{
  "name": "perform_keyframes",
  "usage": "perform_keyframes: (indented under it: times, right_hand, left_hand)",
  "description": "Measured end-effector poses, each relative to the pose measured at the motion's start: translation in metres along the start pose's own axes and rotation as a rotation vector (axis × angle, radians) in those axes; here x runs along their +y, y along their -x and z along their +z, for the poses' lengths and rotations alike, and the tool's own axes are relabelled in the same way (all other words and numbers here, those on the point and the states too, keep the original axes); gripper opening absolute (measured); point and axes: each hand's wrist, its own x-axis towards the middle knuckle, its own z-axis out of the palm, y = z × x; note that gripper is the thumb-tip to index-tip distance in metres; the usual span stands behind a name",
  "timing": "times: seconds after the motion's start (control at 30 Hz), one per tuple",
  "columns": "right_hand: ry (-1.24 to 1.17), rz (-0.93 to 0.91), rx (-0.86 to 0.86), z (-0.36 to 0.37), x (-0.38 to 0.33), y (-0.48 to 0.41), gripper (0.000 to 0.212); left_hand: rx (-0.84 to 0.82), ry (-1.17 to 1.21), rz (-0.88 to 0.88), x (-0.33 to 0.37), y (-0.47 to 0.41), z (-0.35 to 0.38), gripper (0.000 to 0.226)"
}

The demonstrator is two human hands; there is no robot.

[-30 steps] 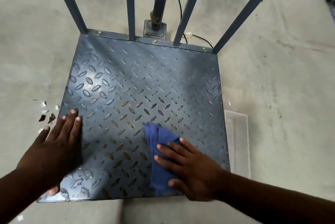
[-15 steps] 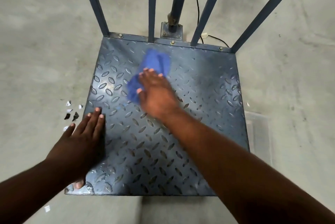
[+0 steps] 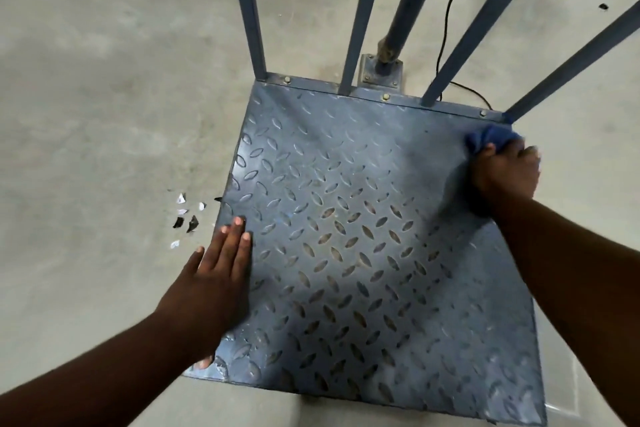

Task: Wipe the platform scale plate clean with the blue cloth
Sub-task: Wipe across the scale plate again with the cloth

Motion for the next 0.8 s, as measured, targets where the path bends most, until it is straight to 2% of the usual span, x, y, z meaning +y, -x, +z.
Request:
perform_keyframes:
  times: [0.07, 0.13, 0.2, 0.27, 0.3, 0.37, 0.43, 0.5, 0.6, 0.63, 0.73, 0.77, 0.8]
  right_hand:
    - [-0.001, -0.052, -0.013, 0.009, -0.041, 0.021, 0.073]
    - [0.015, -0.269, 0.021, 0.023, -0.088, 0.056, 0.066]
    - [0.062, -0.581, 0.035, 0.041, -0.133, 0.093, 0.062]
    - [0.049, -0.864, -0.046, 0.053, -0.167, 0.122, 0.061]
    - [0.035, -0.968, -0.089, 0.054, -0.178, 0.131, 0.06]
    - [0.023, -1.118, -0.139, 0.055, -0.185, 0.138, 0.058]
    - [0.038, -1.223, -0.163, 0.056, -0.169, 0.132, 0.056]
    - [0.02, -1.161, -0.146, 0.051, -0.143, 0.115, 0.057]
    - [-0.155, -0.766, 0.04, 0.036, -0.093, 0.075, 0.049]
    - [-0.184, -0.609, 0.068, 0.032, -0.079, 0.063, 0.049]
    - [-0.143, -0.193, 0.046, 0.028, -0.077, 0.051, 0.073]
    - [-0.117, -0.154, 0.041, 0.031, -0.089, 0.058, 0.074]
    - [-0.088, -0.195, 0.032, 0.036, -0.106, 0.068, 0.073]
  left_hand:
    - [-0.003, 0.027, -0.043, 0.002, -0.001, 0.005, 0.071]
    - [0.002, 0.029, -0.06, 0.002, -0.004, 0.01, 0.077]
    - [0.007, 0.024, -0.061, 0.001, -0.005, 0.012, 0.103]
    - [-0.022, 0.059, -0.097, 0.002, -0.007, 0.015, 0.133]
    - [-0.016, 0.076, -0.121, 0.004, -0.008, 0.015, 0.14]
    - [0.03, 0.09, -0.128, 0.005, -0.008, 0.018, 0.142]
    - [0.061, 0.084, -0.094, 0.005, -0.008, 0.018, 0.132]
    - [0.045, 0.056, -0.062, 0.004, -0.006, 0.012, 0.113]
    - [0.008, 0.052, -0.081, 0.008, -0.002, 0.007, 0.082]
    - [0.0, 0.062, -0.092, 0.009, -0.003, 0.008, 0.077]
    - [-0.037, 0.092, -0.096, 0.014, -0.005, 0.01, 0.071]
    - [-0.044, 0.092, -0.091, 0.013, -0.005, 0.011, 0.073]
    - [-0.053, 0.084, -0.091, 0.012, -0.004, 0.009, 0.076]
